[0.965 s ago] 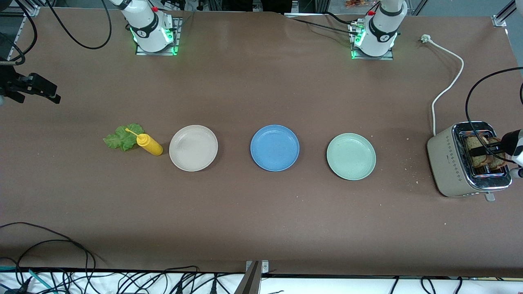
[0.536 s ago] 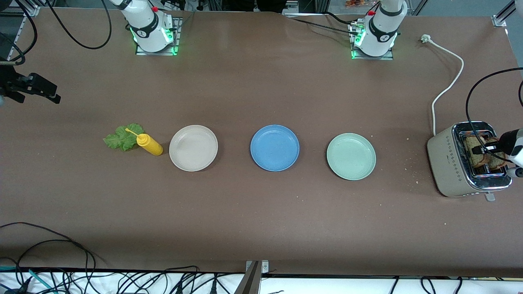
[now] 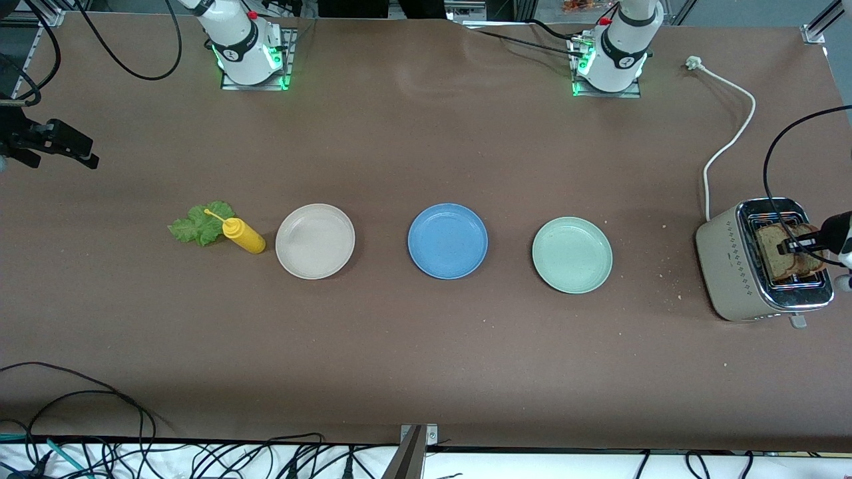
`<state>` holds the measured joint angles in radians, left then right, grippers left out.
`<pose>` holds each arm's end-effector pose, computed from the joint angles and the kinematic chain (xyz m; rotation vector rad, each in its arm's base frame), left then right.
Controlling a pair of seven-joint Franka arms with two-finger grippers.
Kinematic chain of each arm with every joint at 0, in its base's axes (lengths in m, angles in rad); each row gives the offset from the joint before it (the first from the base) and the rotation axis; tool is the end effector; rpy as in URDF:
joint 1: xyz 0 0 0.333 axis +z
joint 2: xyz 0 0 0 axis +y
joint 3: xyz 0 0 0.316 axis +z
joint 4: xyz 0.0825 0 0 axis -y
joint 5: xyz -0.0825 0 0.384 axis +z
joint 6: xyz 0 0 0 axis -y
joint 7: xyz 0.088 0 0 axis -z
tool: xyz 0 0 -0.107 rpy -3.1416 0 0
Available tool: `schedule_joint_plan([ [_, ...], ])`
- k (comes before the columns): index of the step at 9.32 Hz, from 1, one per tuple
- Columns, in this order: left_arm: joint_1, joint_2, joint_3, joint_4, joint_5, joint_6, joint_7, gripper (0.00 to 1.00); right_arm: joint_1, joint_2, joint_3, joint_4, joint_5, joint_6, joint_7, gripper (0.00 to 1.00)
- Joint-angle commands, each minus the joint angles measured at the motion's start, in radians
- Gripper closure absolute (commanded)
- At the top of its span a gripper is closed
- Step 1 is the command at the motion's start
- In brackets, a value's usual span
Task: Make sandwich in blue plate with both arms
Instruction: 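Lower the left gripper, grasp a bread slice, lift it from the toaster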
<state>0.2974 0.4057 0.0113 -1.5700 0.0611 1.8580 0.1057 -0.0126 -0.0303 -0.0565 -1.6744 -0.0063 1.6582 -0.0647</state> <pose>0.6284 0.2044 0.3989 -3.0860 -0.2810 0.1985 0.5500 -0.0391 0.5997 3.1360 -0.0061 0.0215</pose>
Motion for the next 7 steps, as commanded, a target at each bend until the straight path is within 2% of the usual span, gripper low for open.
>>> schedule_joint_plan([
  [1,-0.001,-0.155,-0.030,0.019,0.031,-0.141,0.055,1.00,-0.004,0.001,0.001,0.013,0.016,-0.015,0.009,0.00],
  [4,-0.001,-0.248,-0.066,0.021,0.017,-0.195,0.063,1.00,-0.004,0.001,0.001,0.013,0.016,-0.015,0.009,0.00],
  [5,-0.001,-0.249,-0.105,0.031,0.013,-0.221,0.034,1.00,-0.004,0.001,0.001,0.015,0.016,-0.015,0.009,0.00],
  [7,-0.001,-0.237,-0.209,0.022,-0.093,-0.227,-0.189,1.00,-0.004,0.001,0.001,0.013,0.016,-0.014,0.009,0.00],
])
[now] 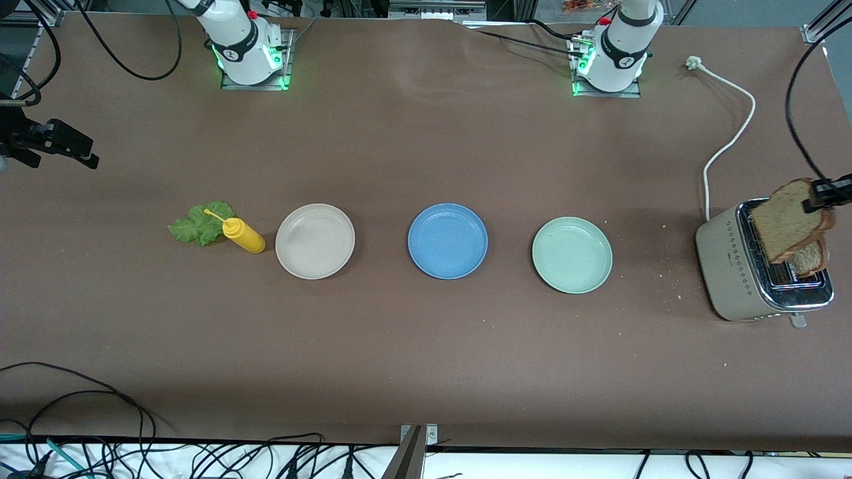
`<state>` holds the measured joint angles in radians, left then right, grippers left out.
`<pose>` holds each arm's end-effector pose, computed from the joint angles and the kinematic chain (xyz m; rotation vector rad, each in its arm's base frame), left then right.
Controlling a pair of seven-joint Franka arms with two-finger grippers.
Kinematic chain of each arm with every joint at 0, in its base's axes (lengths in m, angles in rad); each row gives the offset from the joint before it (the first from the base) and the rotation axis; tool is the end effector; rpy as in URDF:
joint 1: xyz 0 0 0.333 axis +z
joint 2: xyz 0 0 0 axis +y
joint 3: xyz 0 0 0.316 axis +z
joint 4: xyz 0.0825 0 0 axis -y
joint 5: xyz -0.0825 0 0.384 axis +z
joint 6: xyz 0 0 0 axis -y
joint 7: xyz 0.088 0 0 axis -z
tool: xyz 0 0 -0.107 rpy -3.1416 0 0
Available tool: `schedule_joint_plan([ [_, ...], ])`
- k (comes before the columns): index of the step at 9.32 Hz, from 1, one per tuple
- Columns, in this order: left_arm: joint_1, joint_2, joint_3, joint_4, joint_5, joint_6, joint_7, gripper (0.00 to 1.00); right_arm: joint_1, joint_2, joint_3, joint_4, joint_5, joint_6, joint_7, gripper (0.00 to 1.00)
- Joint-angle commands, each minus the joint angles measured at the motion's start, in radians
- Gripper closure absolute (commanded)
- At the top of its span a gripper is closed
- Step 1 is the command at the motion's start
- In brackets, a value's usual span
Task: Make sandwich in blue plate with both arms
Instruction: 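Carry the bread slice with the left gripper onto the blue plate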
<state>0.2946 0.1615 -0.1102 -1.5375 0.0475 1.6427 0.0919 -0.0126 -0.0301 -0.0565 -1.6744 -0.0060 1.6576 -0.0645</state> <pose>0.5933 0.1203 0.5531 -3.1155 -0.1383 0.0918 0.5500 -0.0391 0.5996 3.1364 -0.0064 0.0203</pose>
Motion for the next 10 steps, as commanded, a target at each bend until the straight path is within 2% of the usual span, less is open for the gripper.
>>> schedule_joint_plan([
  [1,0.001,0.022,-0.123,-0.013,-0.154,-0.026,-0.275,1.00,-0.004,0.001,0.001,0.013,0.015,-0.013,0.009,0.00],
  [3,0.000,0.053,-0.207,-0.019,-0.306,-0.026,-0.462,1.00,-0.004,0.002,0.001,0.013,0.015,-0.012,0.009,0.00],
  [5,-0.002,0.108,-0.265,-0.021,-0.449,0.024,-0.550,1.00,-0.004,0.001,0.001,0.015,0.015,-0.013,0.009,0.00],
  [7,-0.058,0.151,-0.287,-0.068,-0.562,0.151,-0.574,1.00,-0.004,0.001,0.003,0.013,0.015,-0.015,0.009,0.00],
  [9,-0.153,0.144,-0.293,-0.172,-0.629,0.325,-0.621,1.00,-0.004,0.001,0.001,0.013,0.015,-0.015,0.009,0.00],
  [10,-0.205,0.141,-0.310,-0.247,-0.633,0.451,-0.630,1.00,-0.004,0.002,0.001,0.013,0.015,-0.015,0.009,0.00],
])
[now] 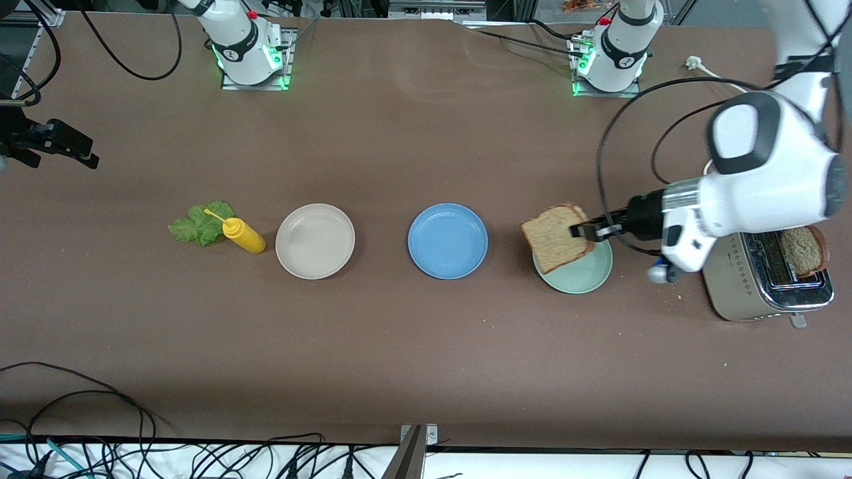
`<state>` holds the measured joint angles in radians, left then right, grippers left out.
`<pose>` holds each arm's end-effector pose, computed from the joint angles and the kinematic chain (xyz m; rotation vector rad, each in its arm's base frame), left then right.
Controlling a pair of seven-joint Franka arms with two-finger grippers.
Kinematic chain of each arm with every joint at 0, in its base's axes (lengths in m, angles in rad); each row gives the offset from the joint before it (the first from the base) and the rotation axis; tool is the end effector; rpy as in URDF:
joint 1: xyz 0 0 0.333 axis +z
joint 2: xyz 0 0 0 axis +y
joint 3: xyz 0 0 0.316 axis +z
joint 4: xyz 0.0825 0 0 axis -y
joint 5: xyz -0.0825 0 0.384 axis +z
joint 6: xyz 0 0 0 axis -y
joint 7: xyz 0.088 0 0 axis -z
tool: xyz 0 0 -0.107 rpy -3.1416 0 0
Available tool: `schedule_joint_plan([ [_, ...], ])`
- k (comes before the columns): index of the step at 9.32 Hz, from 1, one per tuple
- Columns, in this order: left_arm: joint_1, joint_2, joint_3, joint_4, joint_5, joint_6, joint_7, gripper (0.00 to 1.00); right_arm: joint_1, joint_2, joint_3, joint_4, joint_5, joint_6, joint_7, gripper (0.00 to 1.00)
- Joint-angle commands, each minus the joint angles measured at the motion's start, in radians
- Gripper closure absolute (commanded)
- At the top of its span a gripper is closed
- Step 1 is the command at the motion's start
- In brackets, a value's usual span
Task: Make sandwich in blue plate with both arms
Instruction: 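Carry the bread slice with the left gripper onto the blue plate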
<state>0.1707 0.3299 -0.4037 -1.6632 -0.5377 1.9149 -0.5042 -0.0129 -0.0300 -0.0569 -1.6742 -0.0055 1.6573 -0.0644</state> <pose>0.6261 -0.1593 0.4386 2.4759 0.6187 -0.3707 0.5500 -0.0394 0.5996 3.1369 -0.0078 0.0200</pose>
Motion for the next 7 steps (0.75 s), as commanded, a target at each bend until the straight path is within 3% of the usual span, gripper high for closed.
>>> schedule_joint_plan([
  [1,-0.123,-0.025,-0.049,-0.195,-0.051,0.335,-0.049,1.00,-0.004,0.001,0.002,0.011,0.015,-0.016,0.009,0.00],
  [3,-0.203,-0.003,-0.069,-0.271,-0.051,0.526,-0.065,1.00,-0.004,0.001,0.003,0.011,0.015,-0.016,0.009,0.00],
  [7,-0.338,0.106,-0.066,-0.271,-0.054,0.731,-0.131,1.00,-0.004,0.001,0.000,0.008,0.015,-0.019,0.009,0.00],
])
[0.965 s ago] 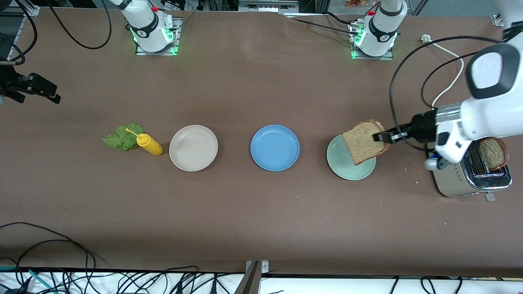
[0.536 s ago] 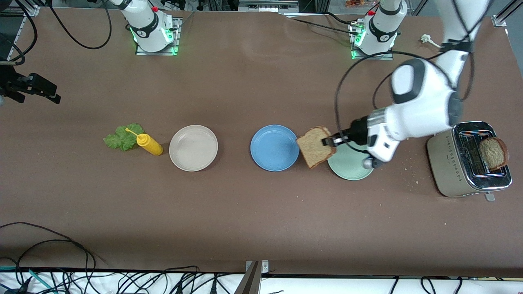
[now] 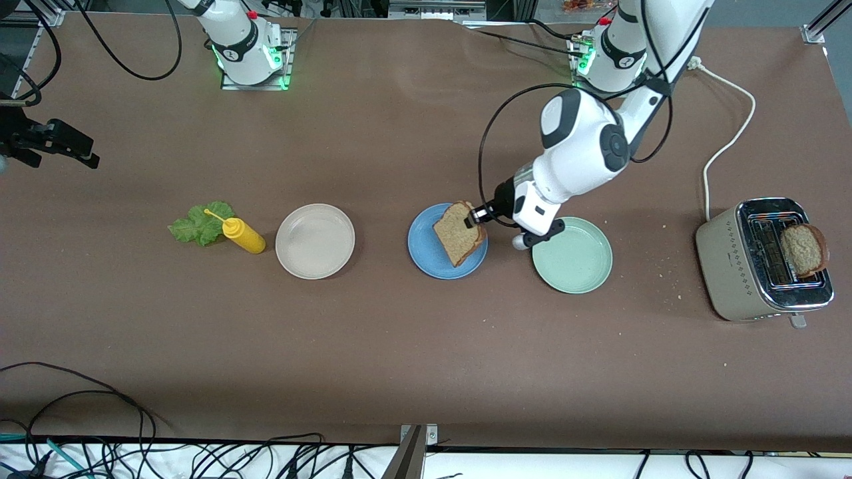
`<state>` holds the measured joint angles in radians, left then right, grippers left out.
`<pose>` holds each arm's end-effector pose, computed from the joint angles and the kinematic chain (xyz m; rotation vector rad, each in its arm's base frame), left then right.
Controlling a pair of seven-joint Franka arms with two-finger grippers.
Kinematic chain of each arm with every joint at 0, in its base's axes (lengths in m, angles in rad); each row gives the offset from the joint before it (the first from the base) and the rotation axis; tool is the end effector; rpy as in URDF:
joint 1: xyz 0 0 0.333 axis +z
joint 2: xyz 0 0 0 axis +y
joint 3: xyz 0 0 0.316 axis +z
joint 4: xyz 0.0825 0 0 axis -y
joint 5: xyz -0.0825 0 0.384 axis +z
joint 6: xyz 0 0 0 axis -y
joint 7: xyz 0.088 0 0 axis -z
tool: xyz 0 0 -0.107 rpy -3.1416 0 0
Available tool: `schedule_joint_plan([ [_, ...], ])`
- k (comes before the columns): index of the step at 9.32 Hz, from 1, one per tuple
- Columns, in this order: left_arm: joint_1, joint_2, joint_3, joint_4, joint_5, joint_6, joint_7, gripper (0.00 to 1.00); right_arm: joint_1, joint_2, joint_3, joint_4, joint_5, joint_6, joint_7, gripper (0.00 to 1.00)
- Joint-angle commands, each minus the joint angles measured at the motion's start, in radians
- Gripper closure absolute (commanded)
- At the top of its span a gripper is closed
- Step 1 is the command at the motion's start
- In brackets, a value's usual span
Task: Make sandwich in blue plate with both arms
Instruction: 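Carry the bread slice with the left gripper onto the blue plate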
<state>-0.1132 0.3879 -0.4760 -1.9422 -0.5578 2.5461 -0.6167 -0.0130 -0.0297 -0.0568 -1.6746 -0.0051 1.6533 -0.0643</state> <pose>0.5454 -0.3339 0.3269 2.4893 0.6532 -0.1610 0.5496 -0.0394 0.5989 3.1376 -0.0080 0.0127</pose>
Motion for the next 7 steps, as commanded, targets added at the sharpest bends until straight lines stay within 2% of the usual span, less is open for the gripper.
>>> schedule_joint_plan([
  [1,-0.078,0.068,0.008,0.012,-0.034,0.117,-0.021,1.00,-0.004,-0.001,0.000,0.009,0.014,-0.017,0.011,0.00],
  [7,-0.114,0.161,0.016,0.075,-0.017,0.129,-0.032,1.00,-0.004,0.001,0.000,0.009,0.016,-0.017,0.011,0.00],
])
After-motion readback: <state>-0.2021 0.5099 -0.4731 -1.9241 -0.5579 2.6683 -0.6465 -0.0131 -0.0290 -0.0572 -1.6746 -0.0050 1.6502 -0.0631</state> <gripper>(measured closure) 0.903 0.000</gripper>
